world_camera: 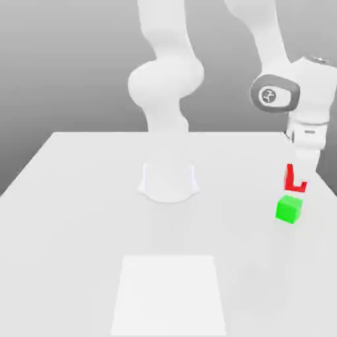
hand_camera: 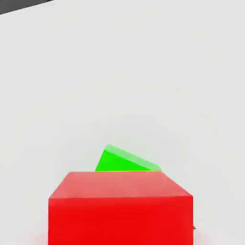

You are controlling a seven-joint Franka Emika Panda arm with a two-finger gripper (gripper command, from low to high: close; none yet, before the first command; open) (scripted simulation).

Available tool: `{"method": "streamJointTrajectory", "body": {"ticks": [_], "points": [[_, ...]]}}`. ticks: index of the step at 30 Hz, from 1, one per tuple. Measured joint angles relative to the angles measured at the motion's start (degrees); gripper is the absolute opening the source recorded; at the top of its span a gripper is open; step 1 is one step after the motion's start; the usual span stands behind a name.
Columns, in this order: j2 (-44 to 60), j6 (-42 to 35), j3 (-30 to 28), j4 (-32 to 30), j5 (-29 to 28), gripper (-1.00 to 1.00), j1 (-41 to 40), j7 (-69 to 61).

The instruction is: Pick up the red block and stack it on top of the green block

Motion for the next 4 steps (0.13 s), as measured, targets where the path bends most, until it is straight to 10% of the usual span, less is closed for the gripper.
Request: {"method": "streamJointTrajectory", "body": {"ticks": [1, 2, 4], "points": [[2.0, 1.9, -0.6, 0.1, -2.0, -1.0, 0.0, 1.4], [3.3, 3.1, -1.0, 0.1, -3.3, 1.0, 0.0, 2.4], [3.3, 3.1, -1.0, 0.1, -3.3, 1.0, 0.0, 2.4]]}}
